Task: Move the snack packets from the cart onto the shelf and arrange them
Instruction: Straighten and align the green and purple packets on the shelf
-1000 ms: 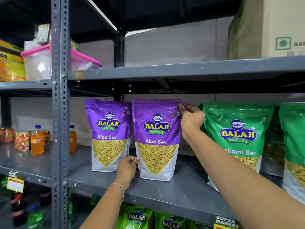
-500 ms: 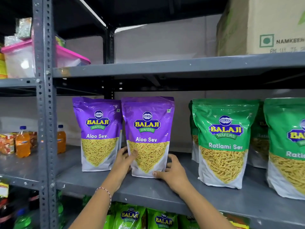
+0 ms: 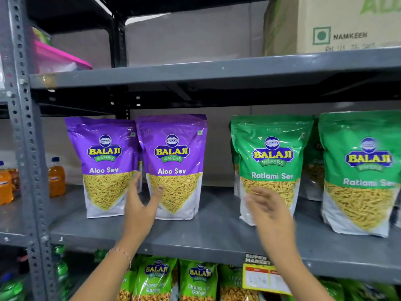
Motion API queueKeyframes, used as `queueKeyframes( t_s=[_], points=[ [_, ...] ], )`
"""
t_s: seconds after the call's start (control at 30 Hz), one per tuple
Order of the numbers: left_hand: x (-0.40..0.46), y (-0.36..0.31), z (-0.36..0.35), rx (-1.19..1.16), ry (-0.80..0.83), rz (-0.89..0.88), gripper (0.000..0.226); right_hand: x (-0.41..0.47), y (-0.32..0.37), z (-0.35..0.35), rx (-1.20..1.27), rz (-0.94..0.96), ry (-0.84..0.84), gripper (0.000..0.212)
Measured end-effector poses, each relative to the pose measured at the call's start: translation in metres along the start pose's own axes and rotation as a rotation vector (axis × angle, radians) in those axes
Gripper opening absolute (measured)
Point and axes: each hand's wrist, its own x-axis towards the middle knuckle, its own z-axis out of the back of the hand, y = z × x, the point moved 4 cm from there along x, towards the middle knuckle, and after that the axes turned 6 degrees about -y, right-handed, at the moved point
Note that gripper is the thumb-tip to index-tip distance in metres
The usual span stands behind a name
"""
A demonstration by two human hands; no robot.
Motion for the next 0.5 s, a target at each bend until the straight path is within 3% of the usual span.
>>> queueKeyframes(
  t_s=[0.03,0.1,0.17,0.23,0.3,0.4,0.5],
  points=[
    [-0.013,-0.015,-0.003,-0.055,-0.057,-0.099,0.06,0.004,0.001,0.032,-0.009,0.037,-0.102,0.02],
    [-0.043,-0.038,-0.032,-0.182,-0.019,-0.185,0.047,0.023,-0.012,0.077,-0.047,0.004,-0.158,0.029],
    [-0.077,-0.061,-0.08,-0.254,0.169,-0.108,0.043,0.048,-0.03,0.095,-0.117,-0.102,-0.048,0.058],
    [-0.106,-0.07,-0.129,-0.279,0.348,0.077,0.048,0.066,-0.045,0.096,-0.185,-0.189,0.104,0.083],
    [-0.121,-0.071,-0.165,-0.301,0.456,0.302,0.058,0.076,-0.056,0.094,-0.236,-0.213,0.221,0.081],
    [-0.124,-0.065,-0.188,-0.259,0.451,0.418,0.075,0.081,-0.07,0.095,-0.337,-0.181,0.212,0.076],
    [-0.123,-0.061,-0.195,-0.257,0.421,0.438,0.027,0.078,-0.065,0.093,-0.409,-0.126,0.222,0.069]
  ],
)
